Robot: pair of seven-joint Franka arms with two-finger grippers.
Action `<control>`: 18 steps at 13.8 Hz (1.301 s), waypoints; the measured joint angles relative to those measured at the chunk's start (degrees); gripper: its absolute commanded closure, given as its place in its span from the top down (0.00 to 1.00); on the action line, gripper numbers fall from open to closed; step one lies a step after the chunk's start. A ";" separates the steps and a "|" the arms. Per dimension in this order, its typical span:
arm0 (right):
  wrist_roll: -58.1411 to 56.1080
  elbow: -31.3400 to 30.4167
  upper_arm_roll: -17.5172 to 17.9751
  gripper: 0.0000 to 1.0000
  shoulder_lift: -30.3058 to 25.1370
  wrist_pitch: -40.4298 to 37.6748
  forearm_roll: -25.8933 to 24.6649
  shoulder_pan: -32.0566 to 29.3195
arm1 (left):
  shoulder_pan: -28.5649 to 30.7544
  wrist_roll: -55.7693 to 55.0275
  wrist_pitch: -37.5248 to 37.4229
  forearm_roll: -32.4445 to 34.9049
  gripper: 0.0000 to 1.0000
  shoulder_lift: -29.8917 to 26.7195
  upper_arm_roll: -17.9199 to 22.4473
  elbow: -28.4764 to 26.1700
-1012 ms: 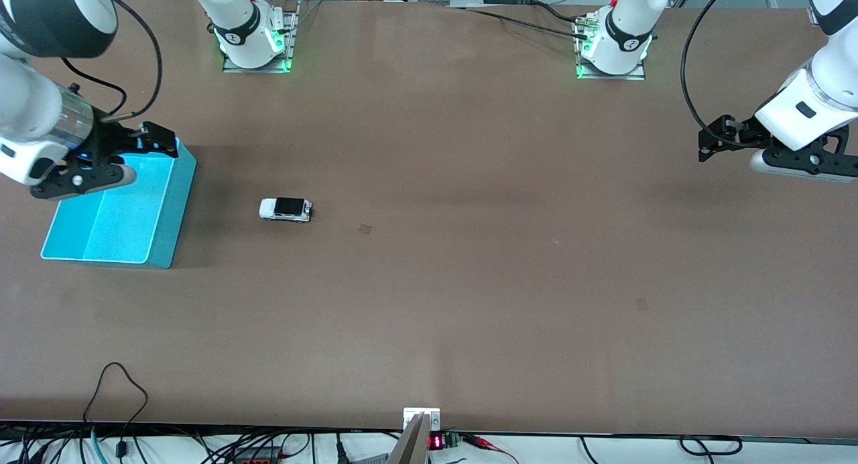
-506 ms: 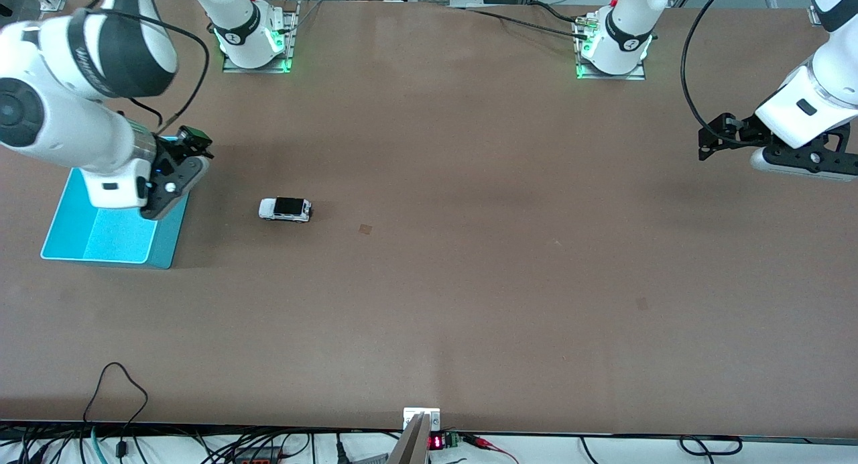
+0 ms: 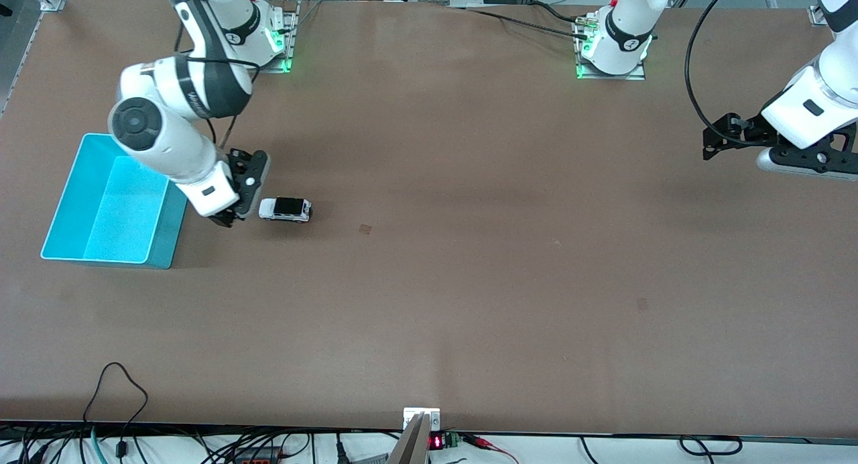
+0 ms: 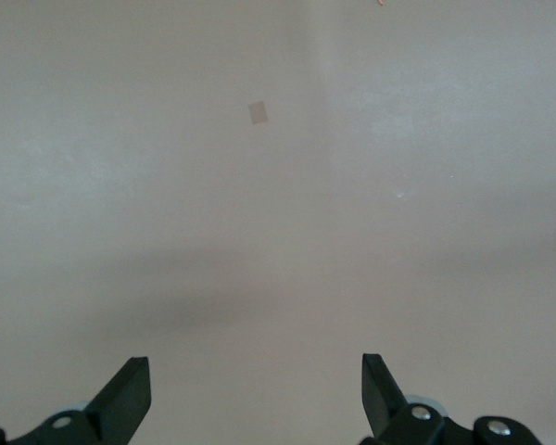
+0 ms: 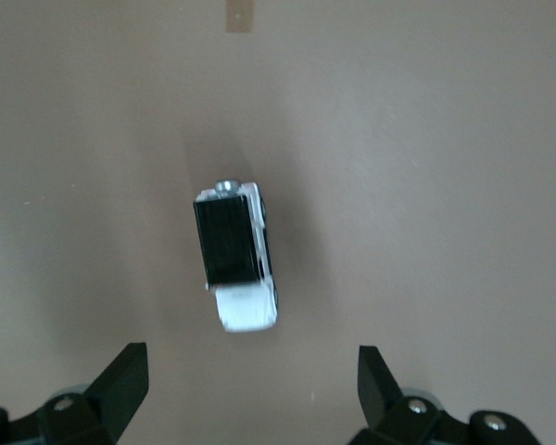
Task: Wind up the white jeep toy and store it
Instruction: 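Reach the right gripper down to the rolled jeep, then grasp the jeep with the right gripper and lift it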
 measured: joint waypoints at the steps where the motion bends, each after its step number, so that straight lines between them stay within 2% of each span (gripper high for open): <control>1: -0.43 -2.42 0.01 1.00 0.26 3.35 0.00 0.82 | -0.01 0.00 0.00 0.00 1.00 0.00 -0.07 0.00; 5: -1.06 -6.86 0.00 1.00 3.02 11.51 -0.03 1.92 | -0.11 0.00 0.00 0.00 1.00 0.00 -0.29 0.10; 10: -1.47 -7.04 -0.03 1.00 8.12 17.06 -0.03 1.96 | -0.42 0.00 0.00 0.00 1.00 -0.02 -1.60 0.26; 14: -1.52 -7.05 -0.03 1.00 11.47 21.59 -0.04 2.41 | -0.48 -0.03 -0.03 -0.01 1.00 -0.04 -4.39 0.38; 15: -1.54 -7.05 -0.03 0.97 12.05 22.17 -0.04 2.43 | -0.47 -0.03 -0.06 -0.01 1.00 -0.05 -4.60 0.39; 16: -1.67 -7.05 -0.03 0.57 12.36 22.37 -0.04 2.43 | -0.36 -0.03 -0.09 -0.01 1.00 -0.06 -4.58 0.41; 17: -2.47 -7.05 -0.04 0.31 12.46 22.48 -0.09 2.43 | -0.21 -0.01 -0.11 -0.01 1.00 -0.06 -4.56 0.43; 18: -4.06 -7.03 -0.07 0.14 12.44 22.54 -0.09 2.43 | -0.16 -0.01 -0.20 -0.01 1.00 -0.07 -4.56 0.45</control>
